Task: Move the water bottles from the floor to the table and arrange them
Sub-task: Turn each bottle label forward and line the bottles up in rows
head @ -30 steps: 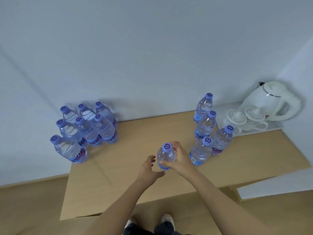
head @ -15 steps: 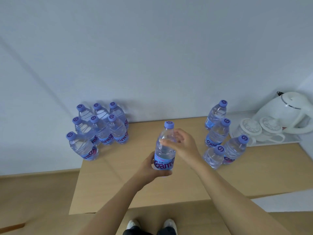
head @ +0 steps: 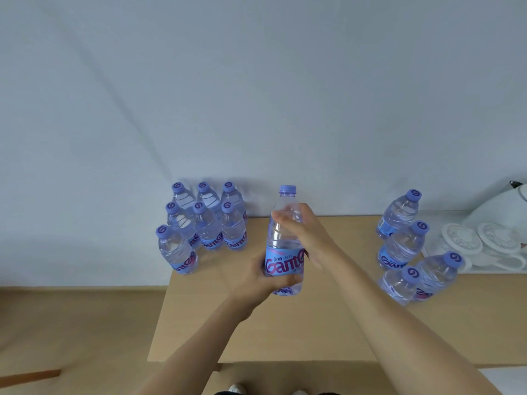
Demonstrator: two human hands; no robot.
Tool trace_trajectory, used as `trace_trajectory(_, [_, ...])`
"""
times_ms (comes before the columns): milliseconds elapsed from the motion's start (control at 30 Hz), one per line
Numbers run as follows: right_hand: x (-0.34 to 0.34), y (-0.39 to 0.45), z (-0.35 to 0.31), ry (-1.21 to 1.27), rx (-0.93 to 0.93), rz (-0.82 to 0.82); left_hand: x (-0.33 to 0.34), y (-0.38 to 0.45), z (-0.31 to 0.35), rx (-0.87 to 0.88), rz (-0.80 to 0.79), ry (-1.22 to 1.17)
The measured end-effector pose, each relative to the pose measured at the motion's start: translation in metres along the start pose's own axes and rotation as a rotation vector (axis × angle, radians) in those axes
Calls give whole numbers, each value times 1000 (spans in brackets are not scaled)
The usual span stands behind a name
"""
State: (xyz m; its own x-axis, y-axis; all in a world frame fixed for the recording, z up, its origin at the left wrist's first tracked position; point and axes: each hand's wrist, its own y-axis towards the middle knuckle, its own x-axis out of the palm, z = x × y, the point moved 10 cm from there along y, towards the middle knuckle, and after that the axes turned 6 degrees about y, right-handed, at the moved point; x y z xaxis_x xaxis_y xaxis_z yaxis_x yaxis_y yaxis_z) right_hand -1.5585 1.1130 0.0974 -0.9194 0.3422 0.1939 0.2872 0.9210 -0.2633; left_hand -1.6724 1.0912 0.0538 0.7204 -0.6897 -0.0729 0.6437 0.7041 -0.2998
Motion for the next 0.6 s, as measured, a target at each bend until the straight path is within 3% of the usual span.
trace_trajectory(300, [56,13,15,4,28,-43,-48,-13,-18,-31,26,-43])
trace_trajectory(600, [107,27,36,12,25,-86,-104,-33,-42,-2,215,-16])
